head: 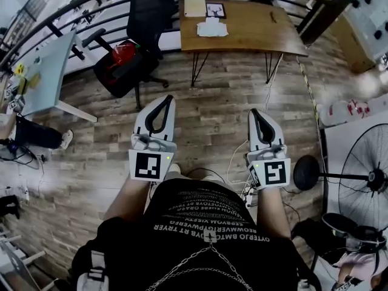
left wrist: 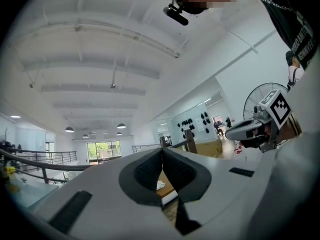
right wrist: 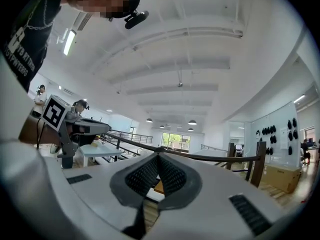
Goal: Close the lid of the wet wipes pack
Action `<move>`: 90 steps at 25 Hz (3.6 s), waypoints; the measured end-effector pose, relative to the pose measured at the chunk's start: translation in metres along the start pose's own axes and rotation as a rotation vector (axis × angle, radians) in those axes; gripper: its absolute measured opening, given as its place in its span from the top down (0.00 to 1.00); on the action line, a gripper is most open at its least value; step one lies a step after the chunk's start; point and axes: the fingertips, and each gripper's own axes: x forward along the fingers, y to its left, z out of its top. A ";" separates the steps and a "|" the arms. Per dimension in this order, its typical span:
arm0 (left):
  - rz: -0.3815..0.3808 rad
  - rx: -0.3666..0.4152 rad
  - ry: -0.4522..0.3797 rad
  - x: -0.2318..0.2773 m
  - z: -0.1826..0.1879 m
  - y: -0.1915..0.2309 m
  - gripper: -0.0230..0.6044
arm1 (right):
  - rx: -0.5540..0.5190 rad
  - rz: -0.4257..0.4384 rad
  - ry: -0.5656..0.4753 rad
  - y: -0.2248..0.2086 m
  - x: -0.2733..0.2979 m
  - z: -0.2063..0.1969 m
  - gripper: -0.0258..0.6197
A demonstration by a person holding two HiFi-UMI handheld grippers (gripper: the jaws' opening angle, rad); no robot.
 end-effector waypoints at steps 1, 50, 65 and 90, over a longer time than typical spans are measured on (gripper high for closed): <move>0.010 0.002 -0.003 0.000 0.002 -0.003 0.92 | 0.002 0.007 -0.004 -0.003 -0.003 0.000 0.94; -0.045 -0.033 0.040 0.148 -0.045 0.067 0.92 | 0.047 0.004 0.063 -0.057 0.155 -0.036 0.94; -0.094 -0.056 0.028 0.201 -0.063 0.140 0.92 | 0.028 -0.040 0.057 -0.053 0.243 -0.024 0.94; -0.084 -0.055 0.077 0.265 -0.087 0.131 0.92 | 0.074 -0.019 0.075 -0.109 0.284 -0.059 0.94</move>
